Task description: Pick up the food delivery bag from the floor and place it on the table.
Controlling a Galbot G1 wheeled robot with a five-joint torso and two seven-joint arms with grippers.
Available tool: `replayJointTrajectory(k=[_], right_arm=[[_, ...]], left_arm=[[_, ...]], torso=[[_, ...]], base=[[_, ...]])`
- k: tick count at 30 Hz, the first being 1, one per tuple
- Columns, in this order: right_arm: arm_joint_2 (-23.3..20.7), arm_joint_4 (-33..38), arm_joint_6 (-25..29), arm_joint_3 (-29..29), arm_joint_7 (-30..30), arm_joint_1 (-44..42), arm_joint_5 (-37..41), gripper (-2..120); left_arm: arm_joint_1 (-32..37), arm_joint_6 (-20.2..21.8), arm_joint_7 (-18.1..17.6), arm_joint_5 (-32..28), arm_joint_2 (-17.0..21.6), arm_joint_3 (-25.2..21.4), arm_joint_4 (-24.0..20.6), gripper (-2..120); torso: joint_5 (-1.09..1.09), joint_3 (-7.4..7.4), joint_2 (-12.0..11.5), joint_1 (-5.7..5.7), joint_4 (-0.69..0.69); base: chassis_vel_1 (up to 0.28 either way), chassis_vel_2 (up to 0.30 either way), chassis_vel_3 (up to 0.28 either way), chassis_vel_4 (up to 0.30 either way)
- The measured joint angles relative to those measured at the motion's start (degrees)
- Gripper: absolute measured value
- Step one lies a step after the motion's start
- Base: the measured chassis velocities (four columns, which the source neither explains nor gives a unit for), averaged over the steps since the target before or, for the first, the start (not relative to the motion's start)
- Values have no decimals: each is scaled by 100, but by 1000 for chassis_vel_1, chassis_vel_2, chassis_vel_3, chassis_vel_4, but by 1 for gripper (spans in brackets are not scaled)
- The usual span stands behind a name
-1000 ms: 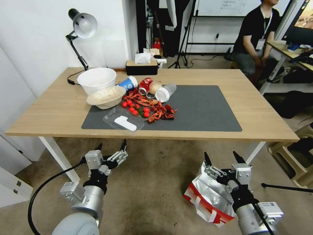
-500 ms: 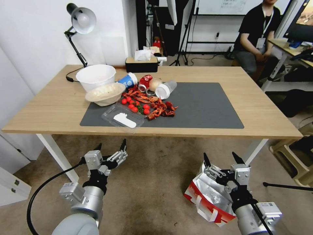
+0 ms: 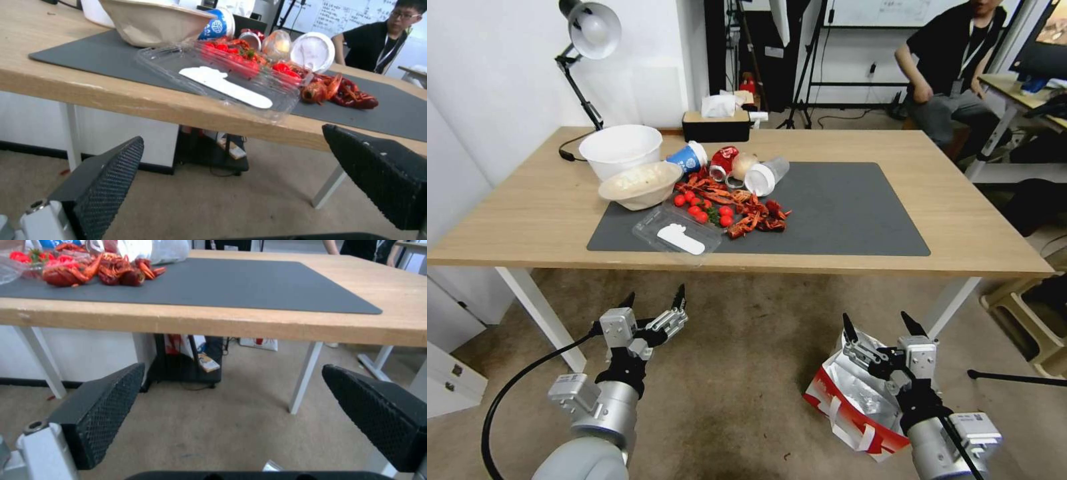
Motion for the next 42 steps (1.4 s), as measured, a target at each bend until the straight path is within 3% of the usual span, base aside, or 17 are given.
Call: replayJointTrajectory(k=[42], right_arm=[[0, -51, -1, -3, -6, -19, -35, 100]], left_arm=[[36, -112, 146, 70, 0, -7, 92, 100]], torso=[[0, -618, -1060, -443, 0]], base=[[0, 0, 0, 0]])
